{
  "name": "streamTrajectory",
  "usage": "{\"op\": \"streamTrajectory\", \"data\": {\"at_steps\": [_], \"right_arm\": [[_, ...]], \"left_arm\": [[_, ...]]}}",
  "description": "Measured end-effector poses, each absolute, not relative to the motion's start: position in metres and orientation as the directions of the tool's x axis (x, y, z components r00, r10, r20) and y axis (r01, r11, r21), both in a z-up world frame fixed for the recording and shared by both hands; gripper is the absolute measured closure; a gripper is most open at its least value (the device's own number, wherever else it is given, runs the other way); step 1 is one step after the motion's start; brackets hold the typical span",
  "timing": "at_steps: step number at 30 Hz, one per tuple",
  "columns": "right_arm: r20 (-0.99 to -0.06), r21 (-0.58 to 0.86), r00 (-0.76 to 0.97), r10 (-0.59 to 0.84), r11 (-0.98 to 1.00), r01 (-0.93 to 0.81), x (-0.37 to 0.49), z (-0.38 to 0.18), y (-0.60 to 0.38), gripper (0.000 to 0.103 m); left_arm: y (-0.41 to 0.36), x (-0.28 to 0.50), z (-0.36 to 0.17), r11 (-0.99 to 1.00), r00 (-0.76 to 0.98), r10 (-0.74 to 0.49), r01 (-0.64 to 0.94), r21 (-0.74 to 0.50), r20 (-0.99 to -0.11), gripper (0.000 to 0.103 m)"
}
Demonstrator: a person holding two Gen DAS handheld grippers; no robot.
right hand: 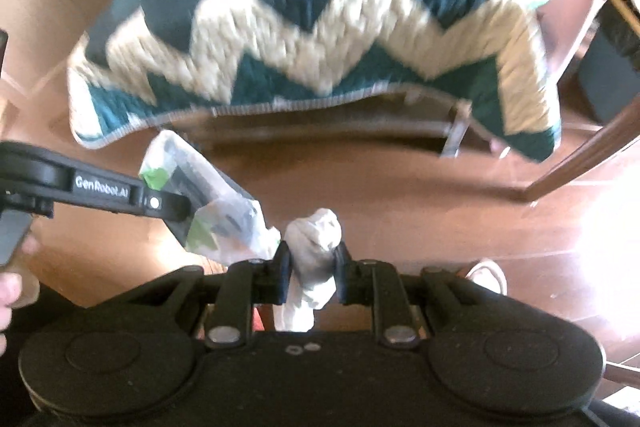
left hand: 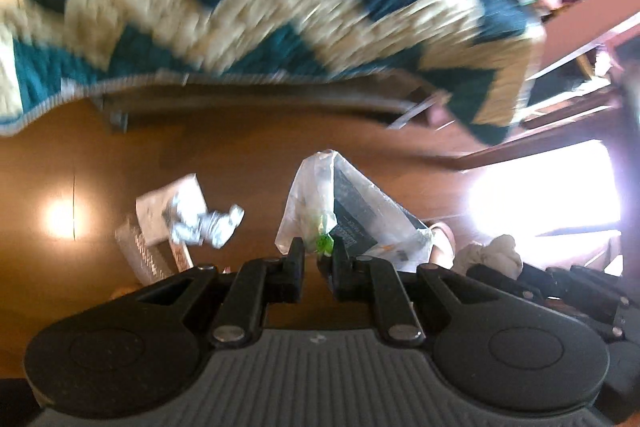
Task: Collect trash
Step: 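Lift plastic bag and tissue and carry both over the green bin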
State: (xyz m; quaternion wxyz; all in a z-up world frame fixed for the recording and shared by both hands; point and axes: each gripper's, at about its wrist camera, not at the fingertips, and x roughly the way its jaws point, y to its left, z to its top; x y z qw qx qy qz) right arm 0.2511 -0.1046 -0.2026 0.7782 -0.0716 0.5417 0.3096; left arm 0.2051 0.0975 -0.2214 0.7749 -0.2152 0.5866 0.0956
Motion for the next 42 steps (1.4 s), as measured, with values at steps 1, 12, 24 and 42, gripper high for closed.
{"op": "streamTrajectory", "data": {"at_steps": [1,12,24,42], "right_arm": [[-0.872,0.224,0.247,0.423,0.794,-0.566,0.249,-0.188,-0.112,0.083],[-0.677,0.169,0.503,0.537,0.779,-0.604,0.229,-0.028,-0.195,0.083],[-0.479,0.005,0.751,0.453,0.858,-0.514,0.226,0.09,-0.294,0.083],[-0.279,-0.08,0.956,0.088,0.99,-0.114,0.289,0.185,-0.454,0.083]], "left_arm": [[0.093,0.203,-0.209,0.899,0.321,-0.091,-0.38,-0.216,-0.943,0.09],[0.018,0.197,-0.043,0.966,0.607,-0.023,-0.191,-0.173,-0.795,0.09],[-0.095,0.227,0.08,0.996,0.776,-0.086,0.051,-0.073,-0.625,0.09],[-0.282,0.326,0.2,0.954,0.835,-0.267,0.3,-0.009,-0.48,0.09]]}}
